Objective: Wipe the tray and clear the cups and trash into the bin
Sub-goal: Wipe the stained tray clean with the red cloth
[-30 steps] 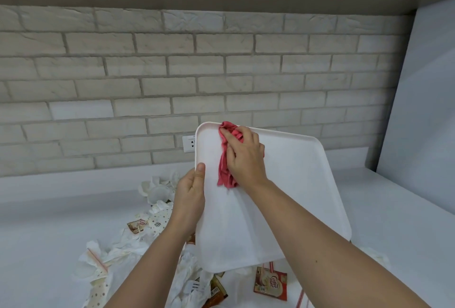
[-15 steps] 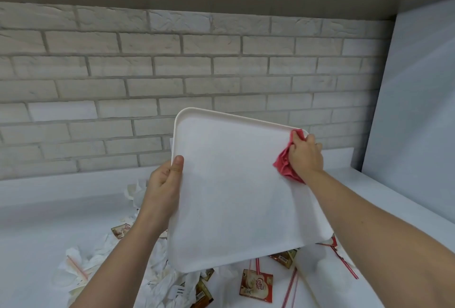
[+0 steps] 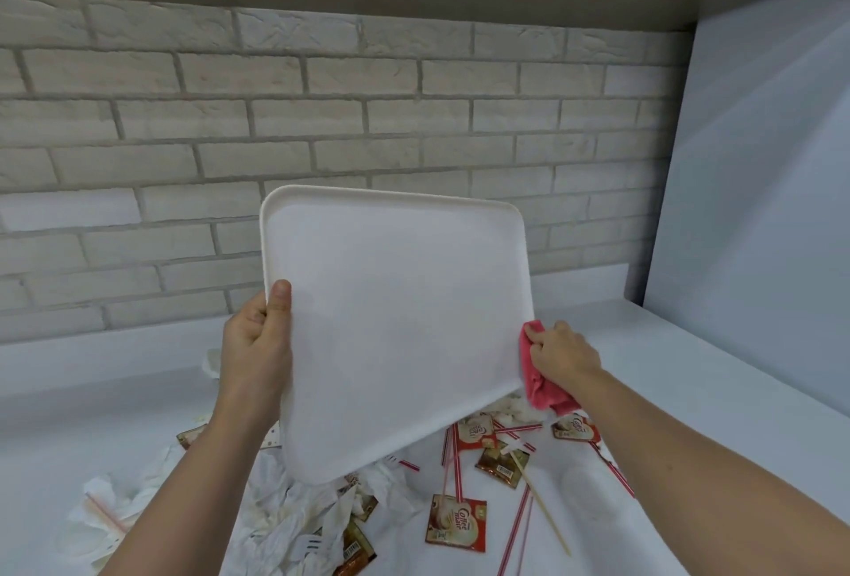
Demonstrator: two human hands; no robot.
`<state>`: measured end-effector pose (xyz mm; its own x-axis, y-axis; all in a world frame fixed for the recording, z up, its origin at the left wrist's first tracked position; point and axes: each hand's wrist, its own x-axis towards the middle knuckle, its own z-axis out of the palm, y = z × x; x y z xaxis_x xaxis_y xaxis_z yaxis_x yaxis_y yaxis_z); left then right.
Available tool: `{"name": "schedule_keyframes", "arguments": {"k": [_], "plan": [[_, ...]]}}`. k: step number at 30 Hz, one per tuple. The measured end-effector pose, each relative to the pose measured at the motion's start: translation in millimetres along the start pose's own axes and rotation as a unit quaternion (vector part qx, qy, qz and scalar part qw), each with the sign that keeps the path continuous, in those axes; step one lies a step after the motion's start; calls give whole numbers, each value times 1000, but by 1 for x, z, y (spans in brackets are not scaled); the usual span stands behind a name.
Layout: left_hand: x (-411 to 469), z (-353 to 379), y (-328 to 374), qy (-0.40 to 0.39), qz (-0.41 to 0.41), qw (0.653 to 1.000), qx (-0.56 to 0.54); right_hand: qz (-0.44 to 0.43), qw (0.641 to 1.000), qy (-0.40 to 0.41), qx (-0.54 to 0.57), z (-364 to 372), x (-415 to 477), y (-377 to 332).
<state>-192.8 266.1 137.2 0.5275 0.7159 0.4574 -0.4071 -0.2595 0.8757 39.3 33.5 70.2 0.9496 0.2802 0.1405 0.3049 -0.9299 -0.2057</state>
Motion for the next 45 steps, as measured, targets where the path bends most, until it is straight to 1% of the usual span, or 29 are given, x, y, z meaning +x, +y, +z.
{"name": "schedule_keyframes", "arguments": {"k": [2,4,7,10,14,20,23,27,30,33,36,37,38,40,41,42,43,44,45], "plan": [[0,-1,0,13,1,1000,-9,2,1000,-18,17,15,-7,2],[0,-2,1,19,4,1000,-10,2,998,-17,53,23,-11,1],[-3,-4,1,19,9,1000,-14,-10,994,-25,109,29,-16,-6],[-4,-4,-1,28,11,999,-25,-34,990,-22,137,33,-33,-19],[-3,-8,-10,47,-11,998,-30,-131,984,28,119,37,-75,-54],[-3,-21,-30,98,-61,992,-54,-286,951,56,99,34,-145,-119],[-6,-31,-40,126,-92,986,-59,-336,934,85,86,36,-170,-139],[-14,-38,-44,146,-111,981,-63,-393,909,83,107,53,-198,-165],[-19,-43,-45,155,-113,980,-57,-384,913,31,135,52,-210,-176],[-21,-46,-48,144,-112,982,-50,-346,918,-34,192,42,-211,-185],[-23,-46,-47,127,-114,984,-49,-314,902,-126,269,24,-204,-193],[-24,-46,-46,125,-116,984,-47,-304,892,-141,305,16,-200,-192],[-25,-47,-45,122,-121,984,-47,-289,884,-140,341,4,-195,-190],[-28,-49,-44,108,-132,983,-62,-278,877,-83,384,-17,-183,-182],[-30,-49,-43,100,-138,983,-66,-286,882,-28,374,-25,-178,-177],[-32,-49,-42,94,-143,983,-66,-299,889,31,346,-28,-174,-174],[-33,-49,-41,91,-145,983,-65,-319,888,83,319,-28,-172,-171],[-34,-48,-40,85,-151,983,-69,-337,888,114,292,-25,-171,-167],[-36,-47,-39,78,-158,982,-74,-349,894,121,254,-17,-170,-163]]}}
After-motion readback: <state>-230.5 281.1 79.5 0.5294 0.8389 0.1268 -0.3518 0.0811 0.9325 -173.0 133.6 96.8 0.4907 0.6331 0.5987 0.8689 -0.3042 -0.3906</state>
